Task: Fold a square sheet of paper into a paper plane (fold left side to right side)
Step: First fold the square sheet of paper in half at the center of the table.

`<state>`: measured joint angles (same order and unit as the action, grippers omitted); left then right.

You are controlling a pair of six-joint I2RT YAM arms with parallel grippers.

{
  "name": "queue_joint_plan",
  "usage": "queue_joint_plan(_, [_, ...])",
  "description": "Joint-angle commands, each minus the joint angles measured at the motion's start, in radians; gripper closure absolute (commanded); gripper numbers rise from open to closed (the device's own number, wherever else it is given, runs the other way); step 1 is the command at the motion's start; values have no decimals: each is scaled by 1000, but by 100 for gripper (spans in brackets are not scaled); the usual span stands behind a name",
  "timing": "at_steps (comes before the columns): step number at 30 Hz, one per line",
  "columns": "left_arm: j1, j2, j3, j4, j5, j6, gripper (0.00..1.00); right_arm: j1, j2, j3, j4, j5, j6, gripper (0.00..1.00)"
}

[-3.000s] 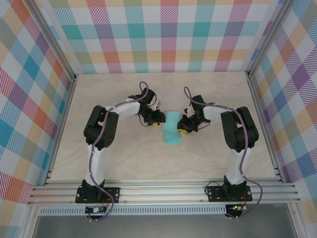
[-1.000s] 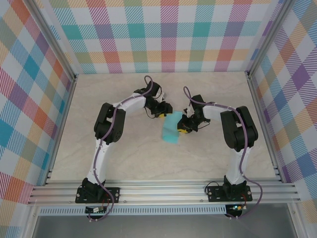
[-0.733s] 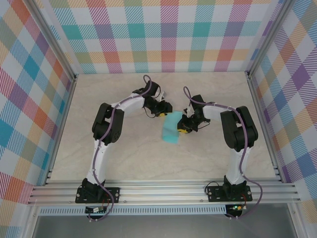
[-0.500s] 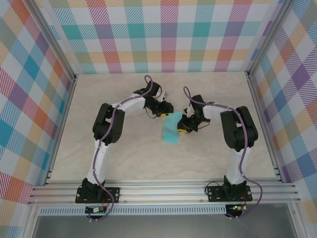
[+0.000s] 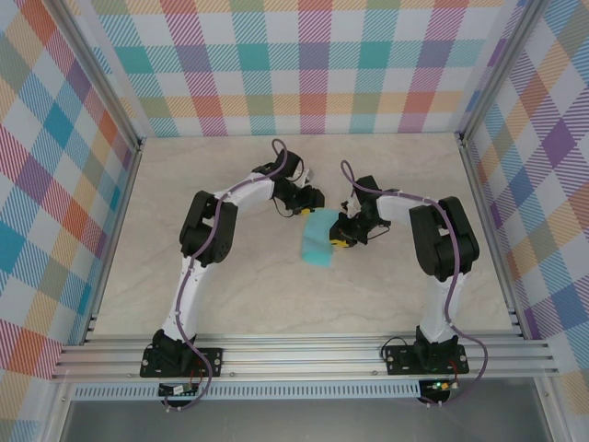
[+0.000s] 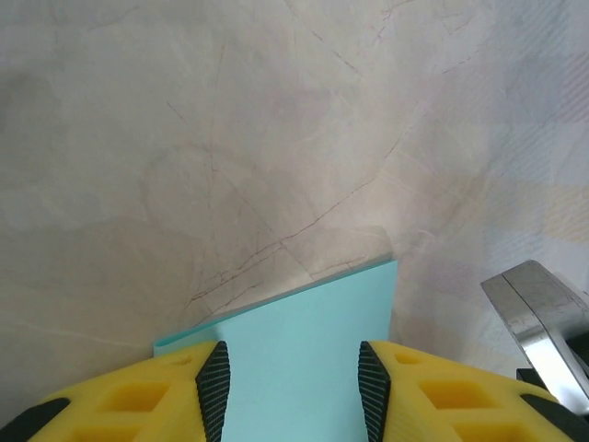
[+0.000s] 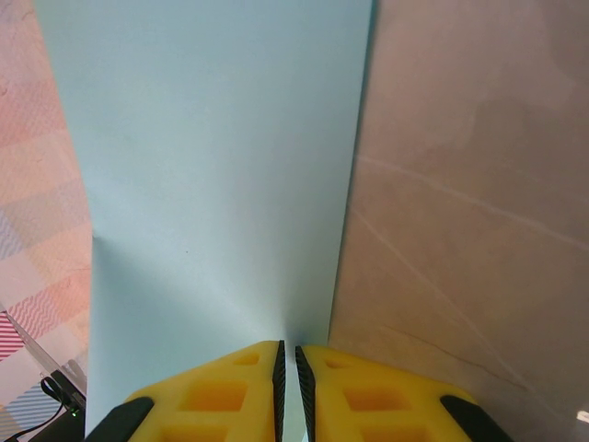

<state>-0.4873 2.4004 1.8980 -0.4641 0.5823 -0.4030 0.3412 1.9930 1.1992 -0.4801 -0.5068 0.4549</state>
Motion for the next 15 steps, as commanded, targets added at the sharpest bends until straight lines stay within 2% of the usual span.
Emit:
queue_joint_plan(1, [11, 23, 12, -35, -55, 7, 56, 15, 97, -40, -52, 136, -22, 85])
queue_joint_plan(10, [59, 29, 67, -26, -47, -1, 53, 15, 102, -38, -51, 132, -21, 85])
queue_joint_plan(15, [70, -30, 88, -64, -36, 28, 50, 14, 102, -36, -49, 129, -19, 85])
